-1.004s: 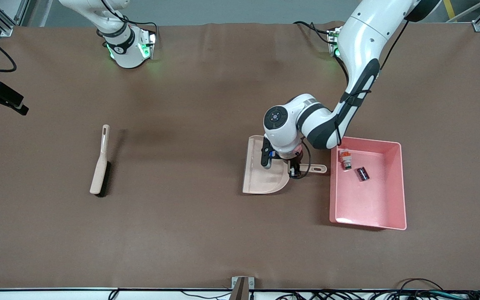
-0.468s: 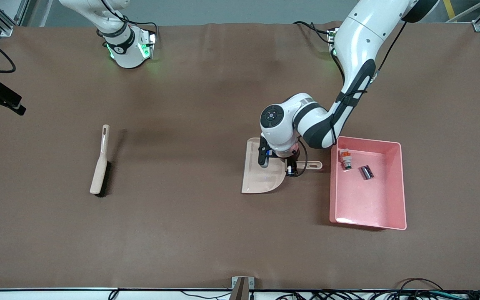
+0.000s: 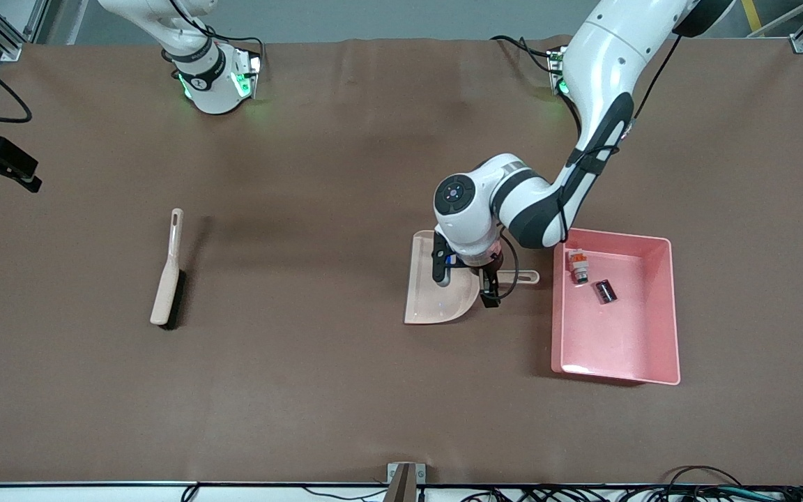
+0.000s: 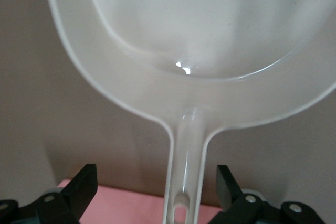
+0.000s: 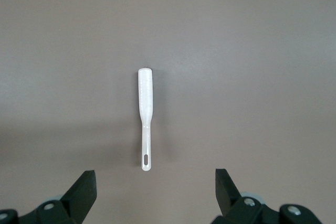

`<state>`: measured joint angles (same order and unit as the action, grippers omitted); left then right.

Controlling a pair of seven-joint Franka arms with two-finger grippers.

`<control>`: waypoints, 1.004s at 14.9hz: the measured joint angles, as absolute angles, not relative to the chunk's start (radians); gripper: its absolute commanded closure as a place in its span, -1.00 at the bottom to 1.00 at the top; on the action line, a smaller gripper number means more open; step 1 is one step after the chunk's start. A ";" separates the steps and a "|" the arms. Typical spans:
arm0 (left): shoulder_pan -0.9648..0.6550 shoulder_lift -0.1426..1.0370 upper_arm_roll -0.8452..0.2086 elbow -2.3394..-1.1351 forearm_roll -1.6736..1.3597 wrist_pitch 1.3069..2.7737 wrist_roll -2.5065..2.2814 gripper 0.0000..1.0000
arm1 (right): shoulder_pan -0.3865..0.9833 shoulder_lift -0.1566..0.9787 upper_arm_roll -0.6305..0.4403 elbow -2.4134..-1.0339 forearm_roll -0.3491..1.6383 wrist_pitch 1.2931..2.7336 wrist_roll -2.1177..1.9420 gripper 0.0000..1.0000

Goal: Clean e-waste and dump in bin
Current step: 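Open the left gripper and lift it off the dustpan handle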

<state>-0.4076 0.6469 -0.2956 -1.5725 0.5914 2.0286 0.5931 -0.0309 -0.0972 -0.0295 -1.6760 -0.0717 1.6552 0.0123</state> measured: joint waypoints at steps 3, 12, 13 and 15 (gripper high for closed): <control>-0.411 0.590 -0.316 -1.461 0.463 1.886 0.435 -1.00 | -0.034 -0.097 -0.033 -1.676 -0.065 1.653 0.008 -1.00; -0.293 0.375 -0.303 -1.364 0.280 1.761 -0.084 -1.00 | -0.039 -0.097 -0.037 -1.674 -0.064 1.647 -0.006 -1.00; -0.238 0.337 -0.300 -1.363 0.219 1.743 -0.105 -1.00 | -0.039 -0.097 -0.037 -1.674 -0.063 1.647 -0.006 -1.00; -0.088 0.264 -0.298 -1.362 0.049 1.722 -0.139 -1.00 | -0.039 -0.096 -0.035 -1.673 -0.063 1.645 -0.006 -1.00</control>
<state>-0.0883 0.2641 -0.2978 -1.3618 0.0491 1.7222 -0.1395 -0.0390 -0.0965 -0.0353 -1.6734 -0.0629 1.6453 -0.0060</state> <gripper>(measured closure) 0.000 0.000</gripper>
